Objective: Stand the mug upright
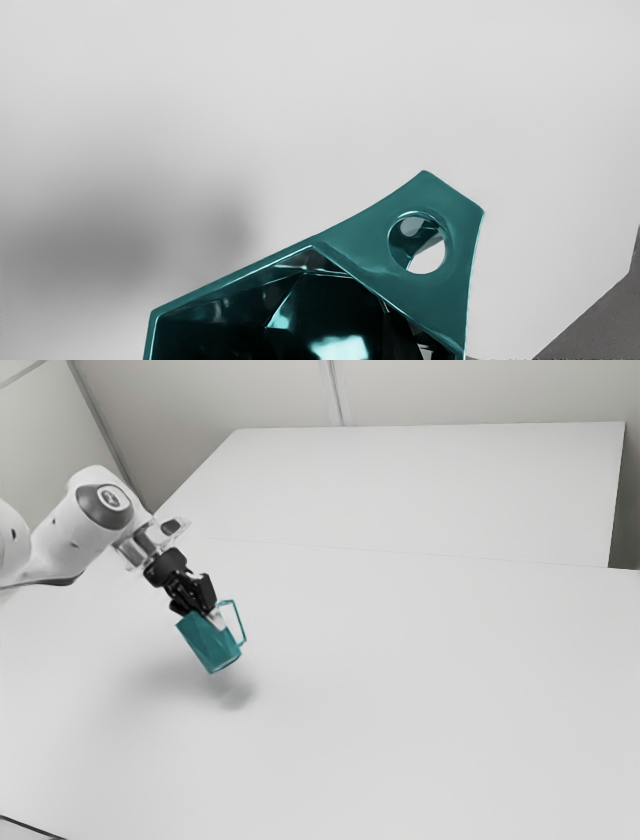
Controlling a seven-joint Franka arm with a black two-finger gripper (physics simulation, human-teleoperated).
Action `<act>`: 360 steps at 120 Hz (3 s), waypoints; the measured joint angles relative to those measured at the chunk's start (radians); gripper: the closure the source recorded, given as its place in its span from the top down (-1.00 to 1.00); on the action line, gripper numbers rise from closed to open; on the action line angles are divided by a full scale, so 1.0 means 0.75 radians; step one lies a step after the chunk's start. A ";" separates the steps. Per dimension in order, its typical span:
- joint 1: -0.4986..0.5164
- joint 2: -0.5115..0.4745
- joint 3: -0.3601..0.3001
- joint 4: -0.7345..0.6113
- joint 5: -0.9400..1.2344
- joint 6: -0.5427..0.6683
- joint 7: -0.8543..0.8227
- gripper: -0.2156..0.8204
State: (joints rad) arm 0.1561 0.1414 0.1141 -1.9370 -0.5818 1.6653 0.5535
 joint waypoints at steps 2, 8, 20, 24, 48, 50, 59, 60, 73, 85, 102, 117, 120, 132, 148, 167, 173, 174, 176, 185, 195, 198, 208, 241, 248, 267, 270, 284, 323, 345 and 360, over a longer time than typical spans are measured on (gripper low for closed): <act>-0.001 -0.006 -0.011 0.000 0.013 0.006 -0.006 -0.93; -0.001 -0.018 -0.040 0.002 0.062 0.026 -0.026 -0.93; 0.005 -0.047 -0.118 0.012 0.192 0.076 -0.069 -0.93; 0.004 -0.053 -0.147 0.022 0.242 0.094 -0.085 -0.93; -0.020 -0.064 -0.239 0.053 0.501 0.206 -0.174 -0.93; -0.022 -0.065 -0.241 0.054 0.515 0.216 -0.181 -0.93; -0.035 -0.066 -0.245 0.050 0.566 0.255 -0.211 -0.93; -0.036 -0.066 -0.246 0.050 0.571 0.259 -0.214 -0.93; -0.034 -0.068 -0.271 0.040 0.629 0.305 -0.261 -0.93; -0.045 -0.069 -0.302 0.026 0.677 0.344 -0.309 -0.93; -0.063 -0.068 -0.312 -0.006 0.706 0.409 -0.368 -0.93; -0.064 -0.073 -0.314 -0.040 0.716 0.458 -0.411 -0.93; -0.066 -0.075 -0.315 -0.047 0.717 0.467 -0.420 -0.93; -0.076 -0.076 -0.321 -0.067 0.721 0.499 -0.450 -0.93; -0.087 -0.068 -0.322 -0.084 0.727 0.541 -0.488 -0.93; -0.088 -0.049 -0.322 -0.089 0.742 0.580 -0.533 -0.93; -0.095 -0.044 -0.322 -0.090 0.746 0.588 -0.547 -0.93; -0.096 -0.043 -0.322 -0.091 0.747 0.590 -0.550 -0.93; -0.098 -0.043 -0.322 -0.093 0.748 0.592 -0.554 -0.93; -0.103 -0.041 -0.322 -0.106 0.751 0.604 -0.575 -0.93; -0.106 -0.040 -0.322 -0.128 0.754 0.627 -0.595 -0.93; -0.107 -0.040 -0.322 -0.132 0.754 0.633 -0.601 -0.93; -0.112 -0.040 -0.322 -0.141 0.755 0.648 -0.619 -0.93; -0.126 -0.037 -0.324 -0.168 0.793 0.694 -0.676 -0.93; -0.130 -0.034 -0.323 -0.172 0.819 0.714 -0.686 -0.93; -0.153 -0.024 -0.323 -0.177 0.868 0.761 -0.717 -0.93; -0.156 -0.022 -0.323 -0.177 0.872 0.769 -0.722 -0.93; -0.167 -0.005 -0.324 -0.179 0.881 0.799 -0.743 -0.93; -0.171 0.003 -0.323 -0.187 0.922 0.907 -0.788 -0.93; -0.171 0.009 -0.322 -0.207 0.933 0.971 -0.806 -0.93; -0.170 0.017 -0.321 -0.213 0.938 1.000 -0.815 -0.93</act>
State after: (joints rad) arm 0.0287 0.1544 -0.1270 -2.0970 0.1217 2.4151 -0.0580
